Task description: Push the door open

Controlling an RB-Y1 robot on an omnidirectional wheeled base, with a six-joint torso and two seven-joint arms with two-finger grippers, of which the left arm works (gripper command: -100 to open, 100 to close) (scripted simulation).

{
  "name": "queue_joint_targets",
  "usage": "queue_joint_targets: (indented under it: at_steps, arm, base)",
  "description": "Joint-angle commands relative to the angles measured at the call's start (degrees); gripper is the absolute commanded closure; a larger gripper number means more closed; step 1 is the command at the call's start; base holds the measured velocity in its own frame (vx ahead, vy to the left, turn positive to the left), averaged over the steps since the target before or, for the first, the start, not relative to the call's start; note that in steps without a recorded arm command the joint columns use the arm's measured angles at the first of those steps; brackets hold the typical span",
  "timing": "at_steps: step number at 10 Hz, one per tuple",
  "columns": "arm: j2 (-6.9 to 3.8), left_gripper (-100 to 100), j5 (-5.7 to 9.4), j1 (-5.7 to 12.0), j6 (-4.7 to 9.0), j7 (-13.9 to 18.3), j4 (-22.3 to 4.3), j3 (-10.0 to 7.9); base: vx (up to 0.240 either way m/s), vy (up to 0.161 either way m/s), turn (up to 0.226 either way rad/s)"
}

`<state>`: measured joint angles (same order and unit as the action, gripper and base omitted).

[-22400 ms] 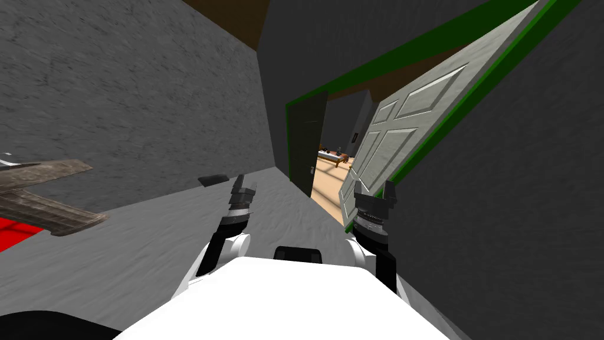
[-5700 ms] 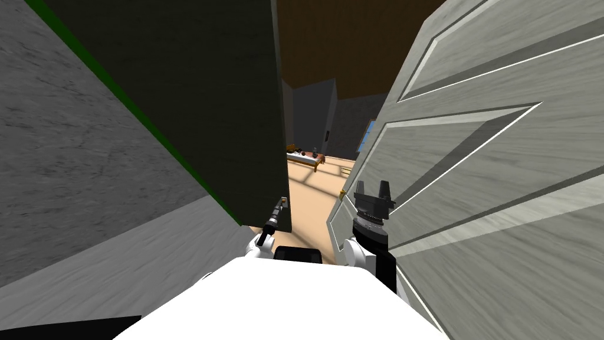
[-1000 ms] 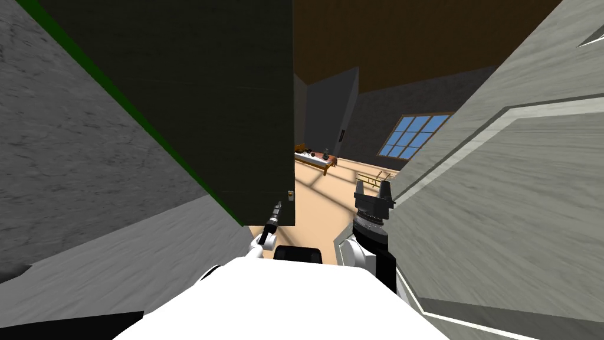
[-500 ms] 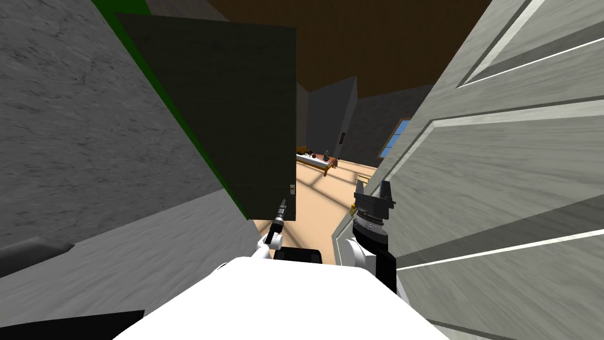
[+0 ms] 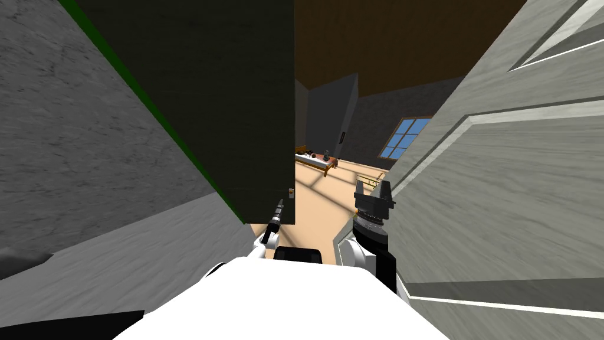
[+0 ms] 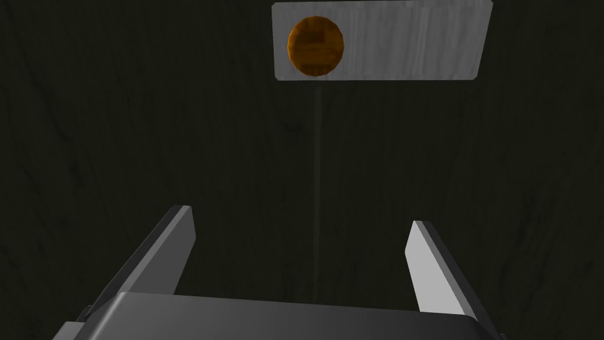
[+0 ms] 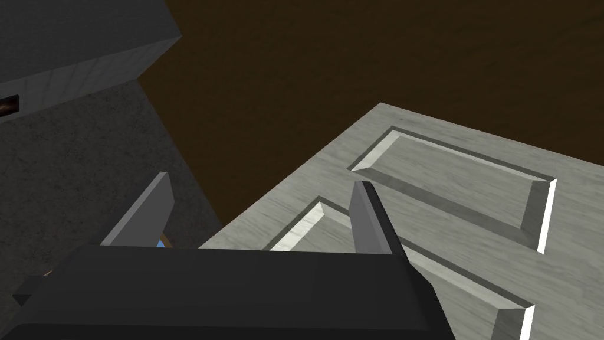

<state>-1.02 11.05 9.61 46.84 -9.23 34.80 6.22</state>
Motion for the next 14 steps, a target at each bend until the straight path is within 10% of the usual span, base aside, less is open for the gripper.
queue_joint_targets:
  at_steps: [1, 7, 8, 9, 14]
  arm:
    - [-0.3, -100, 0.06, -0.05, 0.32, -0.2, -0.1, -0.11]
    - [3.39, -100, 0.35, -0.18, 1.32, -0.9, -0.5, -0.57]
    - [2.64, -100, 0.3, -0.73, 0.96, -0.9, 0.2, -0.51]
    - [2.64, 100, 0.3, -0.73, 0.96, -0.9, 0.2, -0.51]
    - [2.64, 100, 0.3, -0.73, 0.96, -0.9, 0.2, -0.51]
  base:
    - [0.204, -0.016, -0.016]
    - [0.236, -0.033, -0.02]
    - [0.077, -0.013, 0.018]
    - [-0.015, 0.002, -0.015]
    - [-0.013, 0.002, -0.003]
